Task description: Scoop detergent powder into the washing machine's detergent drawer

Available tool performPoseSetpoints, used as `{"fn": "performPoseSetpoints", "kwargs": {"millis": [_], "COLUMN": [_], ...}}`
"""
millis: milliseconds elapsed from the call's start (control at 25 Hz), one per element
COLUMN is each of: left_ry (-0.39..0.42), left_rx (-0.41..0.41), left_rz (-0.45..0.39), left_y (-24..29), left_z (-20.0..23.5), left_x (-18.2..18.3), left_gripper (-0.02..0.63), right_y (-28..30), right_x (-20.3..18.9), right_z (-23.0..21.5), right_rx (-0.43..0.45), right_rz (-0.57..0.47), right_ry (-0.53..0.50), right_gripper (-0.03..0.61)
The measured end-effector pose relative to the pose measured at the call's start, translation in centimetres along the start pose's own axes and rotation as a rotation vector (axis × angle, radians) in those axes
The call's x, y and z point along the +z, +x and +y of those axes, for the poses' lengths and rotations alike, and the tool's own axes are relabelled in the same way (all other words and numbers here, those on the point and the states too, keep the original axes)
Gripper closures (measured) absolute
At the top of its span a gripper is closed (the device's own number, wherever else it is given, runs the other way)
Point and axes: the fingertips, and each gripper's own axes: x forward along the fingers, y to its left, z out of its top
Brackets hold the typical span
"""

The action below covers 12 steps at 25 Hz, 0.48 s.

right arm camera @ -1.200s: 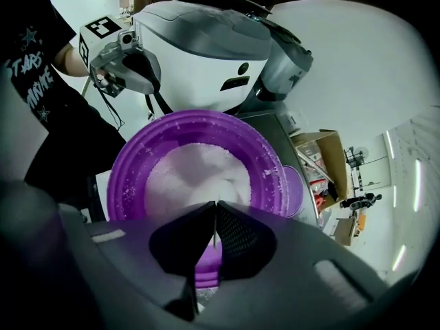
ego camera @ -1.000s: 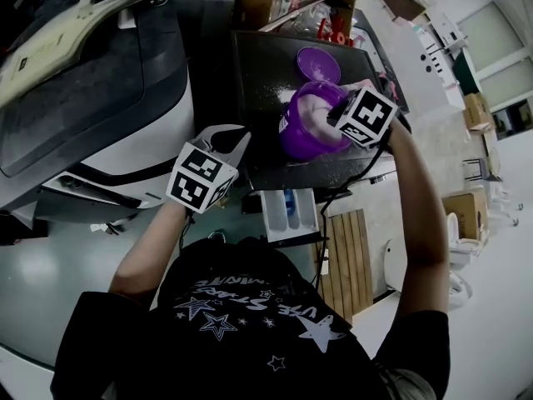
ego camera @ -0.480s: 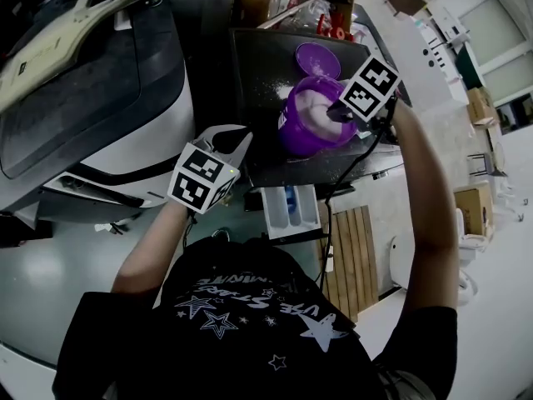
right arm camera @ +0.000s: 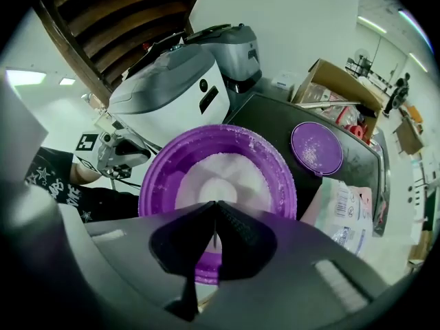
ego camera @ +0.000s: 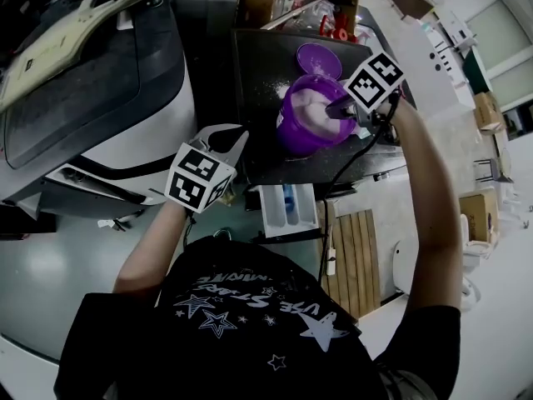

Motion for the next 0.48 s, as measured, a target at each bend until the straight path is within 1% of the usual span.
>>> {"fn": "performPoseSetpoints", "kwargs": {"millis": [200,320,480], "left_ry": [-0.006,-0.013,-0.019], "left_rx": [0.019,0.034,0.056], "left_rz": [0.008,0.014,0.018], "left_y": [-0.1,-0.2,-0.7], "left_z": [-1.0,-1.6,-2.5], "left_x": [0.1,-0.1,-0.2], "left_gripper": [0.614,0.614,0.614], "right_y": [-0.8,-1.3,-2.1], "right_x": [-0.3,-0.6,-1.1], "right_z": [0.1,0.2,0.6], "right_rx": [0.033,0.048,0.093], "right_rz": [-0.079,-0.145,-0.255], "right_ry": [0.07,0.099,0.174], "right_gripper": [0.546,0.546,0.546]}}
